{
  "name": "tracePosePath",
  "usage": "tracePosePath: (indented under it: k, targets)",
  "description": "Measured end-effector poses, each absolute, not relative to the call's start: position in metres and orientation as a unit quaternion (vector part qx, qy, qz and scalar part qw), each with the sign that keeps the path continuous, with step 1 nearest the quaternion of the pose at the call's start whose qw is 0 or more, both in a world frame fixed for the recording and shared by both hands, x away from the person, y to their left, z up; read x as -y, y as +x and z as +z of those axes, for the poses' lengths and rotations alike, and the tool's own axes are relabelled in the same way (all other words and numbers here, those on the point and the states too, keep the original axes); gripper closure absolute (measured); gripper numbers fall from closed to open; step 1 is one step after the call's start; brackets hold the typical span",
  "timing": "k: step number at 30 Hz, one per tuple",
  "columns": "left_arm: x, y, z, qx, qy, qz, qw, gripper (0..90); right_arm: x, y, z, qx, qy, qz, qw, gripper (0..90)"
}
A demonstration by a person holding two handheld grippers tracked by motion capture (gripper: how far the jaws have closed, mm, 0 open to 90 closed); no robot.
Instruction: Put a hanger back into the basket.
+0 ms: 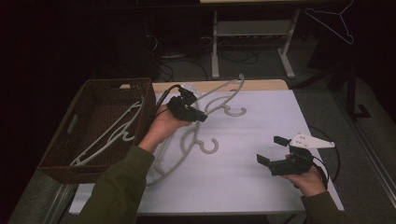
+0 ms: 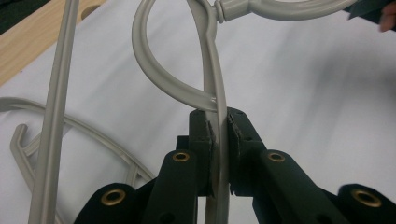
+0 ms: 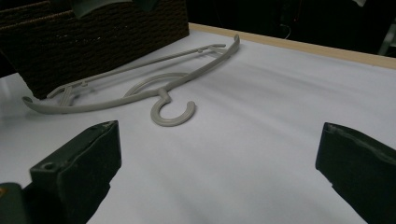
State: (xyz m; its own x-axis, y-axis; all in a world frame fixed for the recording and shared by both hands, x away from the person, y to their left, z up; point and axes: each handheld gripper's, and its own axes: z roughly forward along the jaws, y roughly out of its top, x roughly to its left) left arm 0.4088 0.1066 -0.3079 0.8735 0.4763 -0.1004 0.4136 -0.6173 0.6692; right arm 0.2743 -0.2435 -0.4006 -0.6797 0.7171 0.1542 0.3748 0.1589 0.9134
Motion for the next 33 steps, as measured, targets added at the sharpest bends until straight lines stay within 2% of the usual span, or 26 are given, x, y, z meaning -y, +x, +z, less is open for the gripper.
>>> tracePosePath:
  k: [33]
  targets:
    - [-0.207, 0.366, -0.253, -0.274, 0.871, 0.073, 0.400, 82.1, 0.239, 0.274, -0.401, -0.746, 0.368, 0.531, 0.159, 0.0]
